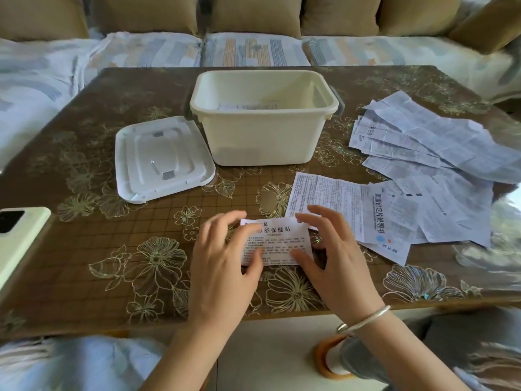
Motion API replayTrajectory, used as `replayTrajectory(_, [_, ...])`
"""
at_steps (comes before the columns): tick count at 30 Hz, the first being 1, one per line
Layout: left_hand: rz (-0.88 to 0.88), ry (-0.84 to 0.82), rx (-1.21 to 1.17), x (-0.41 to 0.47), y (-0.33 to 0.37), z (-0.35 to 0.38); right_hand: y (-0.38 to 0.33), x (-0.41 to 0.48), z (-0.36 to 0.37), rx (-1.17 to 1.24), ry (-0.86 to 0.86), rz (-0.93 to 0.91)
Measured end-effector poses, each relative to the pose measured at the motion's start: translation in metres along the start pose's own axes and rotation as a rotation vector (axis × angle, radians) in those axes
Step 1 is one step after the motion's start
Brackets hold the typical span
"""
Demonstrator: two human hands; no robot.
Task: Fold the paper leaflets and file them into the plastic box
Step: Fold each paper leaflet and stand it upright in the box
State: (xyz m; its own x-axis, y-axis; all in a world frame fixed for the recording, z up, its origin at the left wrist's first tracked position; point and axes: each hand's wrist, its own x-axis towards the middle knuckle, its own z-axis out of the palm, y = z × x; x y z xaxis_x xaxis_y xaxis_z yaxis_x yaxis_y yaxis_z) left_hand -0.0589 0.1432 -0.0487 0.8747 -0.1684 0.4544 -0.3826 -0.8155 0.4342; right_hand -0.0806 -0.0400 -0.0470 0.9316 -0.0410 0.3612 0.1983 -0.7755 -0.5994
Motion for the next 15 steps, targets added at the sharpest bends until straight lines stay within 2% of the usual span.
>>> replayTrajectory(9, [0.057, -0.053, -0.009, 0.0011, -0.0042, -0.0004, -0.0043, 0.0029, -0.0073, -0.01, -0.075, -0.007])
replayTrajectory(15, [0.052, -0.073, -0.035, 0.0015, -0.0064, -0.0007, -0.0085, 0.0051, -0.0086, -0.225, -0.124, -0.122])
